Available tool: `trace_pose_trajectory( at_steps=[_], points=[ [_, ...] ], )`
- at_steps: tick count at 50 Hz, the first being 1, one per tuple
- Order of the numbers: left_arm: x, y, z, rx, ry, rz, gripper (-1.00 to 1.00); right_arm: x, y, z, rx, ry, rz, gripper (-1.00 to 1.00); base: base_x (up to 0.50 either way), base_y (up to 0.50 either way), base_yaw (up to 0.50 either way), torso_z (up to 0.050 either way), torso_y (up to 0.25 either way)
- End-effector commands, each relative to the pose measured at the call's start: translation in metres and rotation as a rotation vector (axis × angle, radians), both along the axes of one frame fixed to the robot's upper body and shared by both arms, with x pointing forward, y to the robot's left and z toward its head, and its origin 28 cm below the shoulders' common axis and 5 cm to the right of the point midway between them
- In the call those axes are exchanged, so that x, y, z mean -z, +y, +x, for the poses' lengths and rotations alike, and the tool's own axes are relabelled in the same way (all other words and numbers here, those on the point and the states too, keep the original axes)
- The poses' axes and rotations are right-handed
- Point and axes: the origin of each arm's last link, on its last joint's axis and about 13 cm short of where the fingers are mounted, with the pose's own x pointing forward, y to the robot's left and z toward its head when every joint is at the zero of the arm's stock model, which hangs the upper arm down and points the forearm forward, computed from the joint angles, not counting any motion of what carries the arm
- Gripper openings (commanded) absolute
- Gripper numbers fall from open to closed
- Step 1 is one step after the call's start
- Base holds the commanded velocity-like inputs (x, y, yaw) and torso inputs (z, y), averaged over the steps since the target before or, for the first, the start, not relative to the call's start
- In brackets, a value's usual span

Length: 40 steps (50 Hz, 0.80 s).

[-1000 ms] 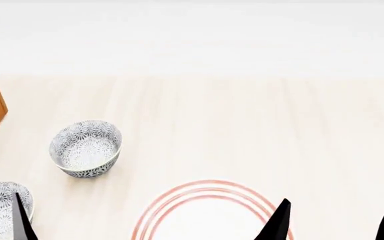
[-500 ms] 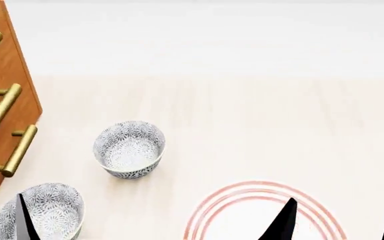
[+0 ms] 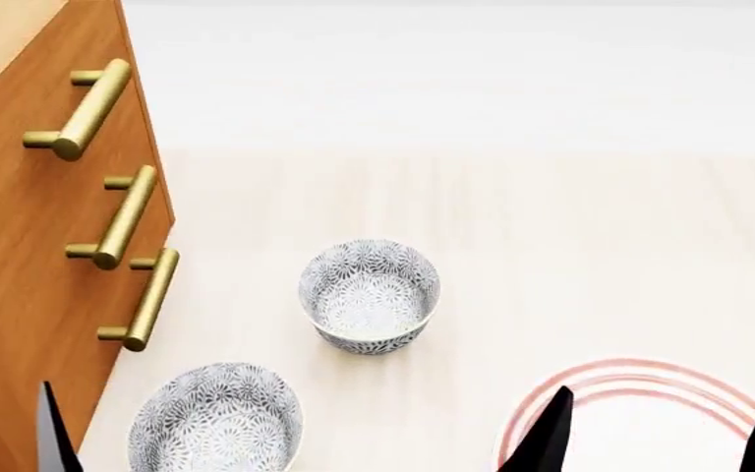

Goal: Pick up the bowl and put it in the front on the plate.

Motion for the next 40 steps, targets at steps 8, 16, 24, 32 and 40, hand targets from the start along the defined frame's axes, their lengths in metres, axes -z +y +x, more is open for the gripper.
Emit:
trace_pose_trajectory(
  at_steps=[8, 16, 24, 32, 40],
  points=[
    [0.0017, -0.0021, 0.0001, -0.020, 0.005, 0.042, 1.00, 0.0017, -0.0002, 0.0012, 0.011, 0.019, -0.007, 1.00, 0.00, 0.00, 0.00, 0.000, -0.106],
    [0.0017, -0.0018, 0.0002, -0.029, 0.009, 0.042, 1.00, 0.0022, 0.0001, 0.0008, 0.010, 0.022, -0.010, 1.00, 0.00, 0.00, 0.00, 0.001, -0.250],
    [0.0020, -0.0016, 0.0003, -0.031, 0.012, 0.040, 1.00, 0.0028, 0.0001, 0.0007, 0.008, 0.026, -0.011, 1.00, 0.00, 0.00, 0.00, 0.001, -0.250],
    [0.0019, -0.0018, 0.0005, -0.034, 0.013, 0.038, 1.00, 0.0026, 0.0003, 0.0007, 0.009, 0.030, -0.013, 1.00, 0.00, 0.00, 0.00, 0.001, -0.250],
    [0.0004, -0.0027, -0.0020, -0.012, -0.015, 0.039, 1.00, 0.0003, 0.0010, 0.0013, 0.001, 0.053, -0.027, 1.00, 0.00, 0.00, 0.00, 0.000, 0.000]
  ],
)
